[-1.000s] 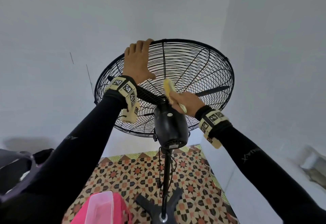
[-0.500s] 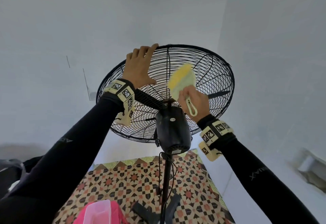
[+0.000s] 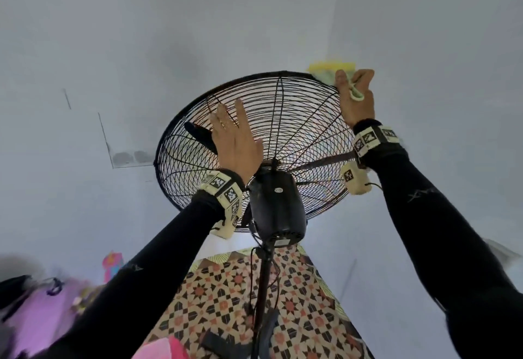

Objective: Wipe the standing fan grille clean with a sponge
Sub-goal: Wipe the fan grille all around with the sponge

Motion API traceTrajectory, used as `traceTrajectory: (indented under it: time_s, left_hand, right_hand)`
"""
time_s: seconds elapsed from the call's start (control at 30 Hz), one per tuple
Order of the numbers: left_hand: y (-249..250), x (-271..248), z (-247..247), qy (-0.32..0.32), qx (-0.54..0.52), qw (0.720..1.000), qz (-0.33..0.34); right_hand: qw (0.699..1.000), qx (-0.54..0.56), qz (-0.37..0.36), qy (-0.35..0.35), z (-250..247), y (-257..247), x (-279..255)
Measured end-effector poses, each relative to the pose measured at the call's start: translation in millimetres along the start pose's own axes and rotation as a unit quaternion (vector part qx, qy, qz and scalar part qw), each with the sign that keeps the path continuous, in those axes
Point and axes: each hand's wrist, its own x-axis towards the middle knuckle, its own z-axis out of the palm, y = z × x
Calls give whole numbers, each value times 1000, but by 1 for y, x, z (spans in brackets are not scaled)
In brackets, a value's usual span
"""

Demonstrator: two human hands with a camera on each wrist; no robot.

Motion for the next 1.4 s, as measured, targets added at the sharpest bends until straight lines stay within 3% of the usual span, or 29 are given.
traceTrajectory:
  time_s: [0.17, 0.4, 0.5, 0.6, 0.7, 0.8, 0.97, 1.03, 1.1, 1.23, 1.3, 1.4]
  left_hand:
    - [14, -12, 14, 22, -59, 997, 47]
    - [50, -15, 26, -72, -210, 973, 68]
    - [32, -7, 30, -85, -236, 964, 82]
    - [1, 17, 24, -146, -259, 950, 93]
    - [-14, 37, 6, -200, -267, 940, 76]
    - [4, 34, -20, -210, -314, 925, 28]
    - [44, -34, -41, -264, -409, 871, 61]
    - [65, -58, -39, -263, -416, 868, 74]
    - [95, -65, -40, -243, -454, 857, 3]
    - [147, -51, -47, -172, -473, 841, -199]
    - [159, -43, -48, -158, -471, 833, -241]
    - [162, -44, -49, -158, -446, 847, -241]
  right_hand:
    - [998, 2, -3, 67, -6, 8, -20]
    - [990, -35, -16, 132, -31, 1, -51]
    - [988, -77, -16, 134, -37, -15, -63]
    - [982, -123, -18, 145, -30, -48, -74]
    - [979, -167, -30, 115, -16, -88, -84]
    - [978, -197, -22, 69, -2, -125, -88]
    - [975, -219, 19, -29, -1, -167, -81]
    - [976, -207, 36, -56, -12, -173, -75]
    - [976, -193, 65, -79, -22, -173, -69]
    - [978, -105, 135, -121, -52, -167, -70]
    - [980, -44, 158, -111, -65, -154, -80]
    - [987, 1, 127, -102, -75, -137, -95]
